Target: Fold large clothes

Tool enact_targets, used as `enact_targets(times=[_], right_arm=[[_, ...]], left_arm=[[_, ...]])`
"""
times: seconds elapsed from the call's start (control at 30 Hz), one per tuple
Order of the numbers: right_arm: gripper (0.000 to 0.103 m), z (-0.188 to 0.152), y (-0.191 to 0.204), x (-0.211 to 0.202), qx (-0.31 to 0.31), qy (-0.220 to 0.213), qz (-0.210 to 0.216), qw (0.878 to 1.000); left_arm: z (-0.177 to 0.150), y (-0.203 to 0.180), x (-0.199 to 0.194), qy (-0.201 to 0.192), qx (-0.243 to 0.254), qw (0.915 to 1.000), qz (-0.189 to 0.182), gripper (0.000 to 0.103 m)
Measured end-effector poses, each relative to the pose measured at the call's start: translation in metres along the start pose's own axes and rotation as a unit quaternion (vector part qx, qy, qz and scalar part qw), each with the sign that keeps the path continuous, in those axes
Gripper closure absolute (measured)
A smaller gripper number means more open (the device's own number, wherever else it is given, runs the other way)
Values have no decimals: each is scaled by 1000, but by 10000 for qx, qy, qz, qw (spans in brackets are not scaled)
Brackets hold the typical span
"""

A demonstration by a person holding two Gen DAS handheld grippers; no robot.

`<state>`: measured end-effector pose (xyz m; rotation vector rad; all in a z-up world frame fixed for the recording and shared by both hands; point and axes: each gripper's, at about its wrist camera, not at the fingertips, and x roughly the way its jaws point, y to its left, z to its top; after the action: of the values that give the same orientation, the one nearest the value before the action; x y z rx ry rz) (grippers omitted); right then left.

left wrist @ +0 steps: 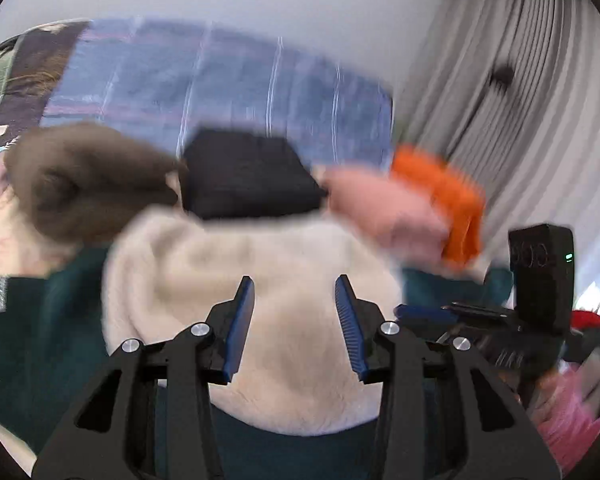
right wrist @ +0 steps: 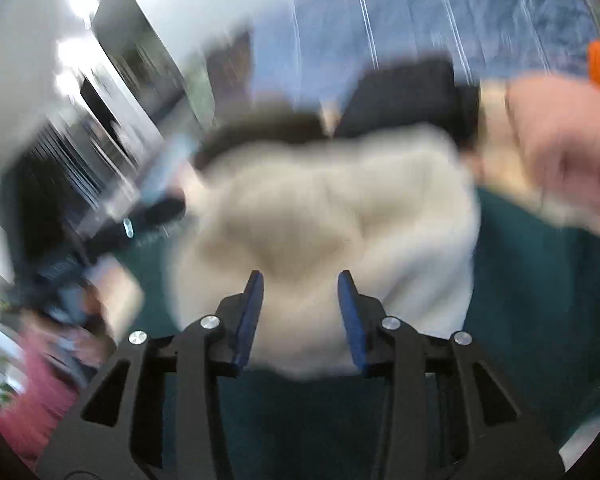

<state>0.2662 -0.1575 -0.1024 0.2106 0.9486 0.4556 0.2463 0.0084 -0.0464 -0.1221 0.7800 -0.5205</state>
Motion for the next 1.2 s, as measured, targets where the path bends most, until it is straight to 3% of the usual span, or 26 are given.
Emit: enact_targets(times=[0.03,0.07,0.1,0.17,0.27,0.43,0.47,0.53,0.6,0.63,0.67,0.7,0.87,0.97,1.1,1.13,1.2], right_arm=[[68,-16,-1,25,-67,444,-409,9982],[68,-31,-3,37,-167,491,-589,9969],[69,-42,-1,31,-352,121,-587,9976],[69,-42,14,27,-646,147,-793,9947],[68,-28,29,6,-666,64,-955,9932],[69,1,46,-40,-662,-764,-498,9936],[72,5,46,-36,-590,-792,-371,9944],[72,8,41,-10,-398,-387,-390,9977],[72,-5,23,38,-130,449,-826,9955],[73,-20,14,60,-171,419,-876,9951],[74,-29,20,60,-596,31,-1037,9928],[73,-30,28,58,-775,-18,-1187,9899],[71,-26,25,56,-547,-54,-1034,9931],[71,-27,32,57,-701,-107,-1178,9905],[71,-28,28,59,-645,-161,-1088,9918],[71,-35,28,56,-644,-173,-1081,9919],[71,-42,25,50,-689,-216,-1112,9912]], left_arm=[[-17,-4,23,457,239,9984,245,61],[-34,-1,37,770,372,9956,379,61],[-55,1,51,941,560,9921,606,60],[-73,0,43,533,743,9940,596,60],[-61,-2,29,590,502,9951,616,62],[-49,-10,-7,240,548,9973,426,63],[-49,-12,-13,185,528,9978,364,63],[-51,-12,-9,295,540,9968,511,63],[-66,-3,23,683,546,9922,884,62],[-78,5,35,740,468,9930,797,61],[-85,10,36,630,382,9948,704,60],[-84,12,35,588,291,9961,597,59],[-84,2,32,512,520,9937,849,57],[-81,-1,19,379,563,9930,963,57],[-68,32,-38,-266,-231,9952,912,55],[-66,45,-49,-391,-426,9932,1012,52],[-70,96,-80,-586,-1128,9804,1507,47]])
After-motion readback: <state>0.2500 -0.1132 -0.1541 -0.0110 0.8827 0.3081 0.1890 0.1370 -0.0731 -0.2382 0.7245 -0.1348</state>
